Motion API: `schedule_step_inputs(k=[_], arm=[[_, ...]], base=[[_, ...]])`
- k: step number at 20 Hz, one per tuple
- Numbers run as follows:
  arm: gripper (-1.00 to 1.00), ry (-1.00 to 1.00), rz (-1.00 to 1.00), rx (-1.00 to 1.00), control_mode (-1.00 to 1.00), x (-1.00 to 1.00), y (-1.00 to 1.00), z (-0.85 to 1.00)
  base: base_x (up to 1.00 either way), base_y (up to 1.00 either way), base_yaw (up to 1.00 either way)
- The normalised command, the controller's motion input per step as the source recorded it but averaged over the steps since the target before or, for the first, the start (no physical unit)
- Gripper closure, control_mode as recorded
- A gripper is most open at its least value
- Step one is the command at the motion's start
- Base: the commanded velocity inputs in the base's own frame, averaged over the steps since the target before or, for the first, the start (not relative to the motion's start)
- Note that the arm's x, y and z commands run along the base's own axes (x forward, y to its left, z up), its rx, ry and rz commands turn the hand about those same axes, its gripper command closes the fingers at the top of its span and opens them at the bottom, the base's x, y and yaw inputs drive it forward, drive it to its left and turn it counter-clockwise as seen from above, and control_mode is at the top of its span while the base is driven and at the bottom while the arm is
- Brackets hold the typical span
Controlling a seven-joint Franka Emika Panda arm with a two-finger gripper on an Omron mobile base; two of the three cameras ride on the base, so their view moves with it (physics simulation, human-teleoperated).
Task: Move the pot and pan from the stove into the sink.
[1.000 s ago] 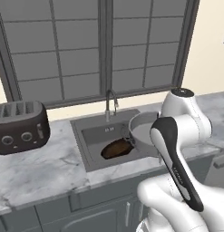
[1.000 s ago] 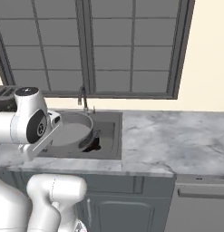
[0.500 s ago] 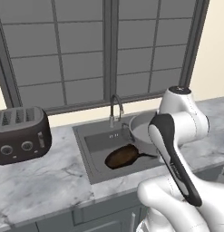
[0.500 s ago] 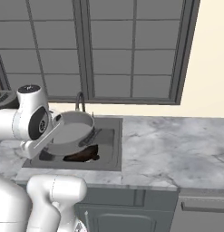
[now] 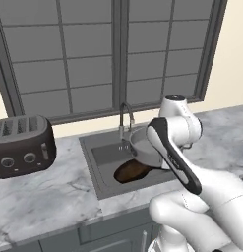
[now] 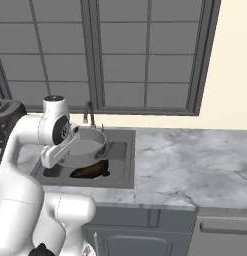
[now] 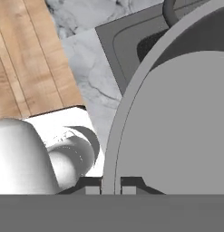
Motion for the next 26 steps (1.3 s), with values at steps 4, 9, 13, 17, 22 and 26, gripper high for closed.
schedule_step_inputs(k=[4,9,13,17,22,26], arm=[[1.0,0.19,0.08,0.01,-1.0,0.72,0.0,-0.42],[1.0,0.17,0.08,0.0,-1.0,0.72,0.0,-0.39],[1.0,0.14,0.14,0.02,-1.0,0.64,0.01,-0.35],[1.0,0.05,0.21,0.02,-1.0,0.18,-0.02,-0.29],[1.0,0.0,0.08,0.0,-1.0,0.0,-0.02,-0.1],[1.0,0.0,0.0,0.03,-1.0,0.0,-0.01,-0.3]], base=[[0.0,0.0,0.0],[0.0,0.0,0.0],[0.0,0.0,0.0],[0.0,0.0,0.0],[0.0,0.0,0.0],[0.0,0.0,0.0]])
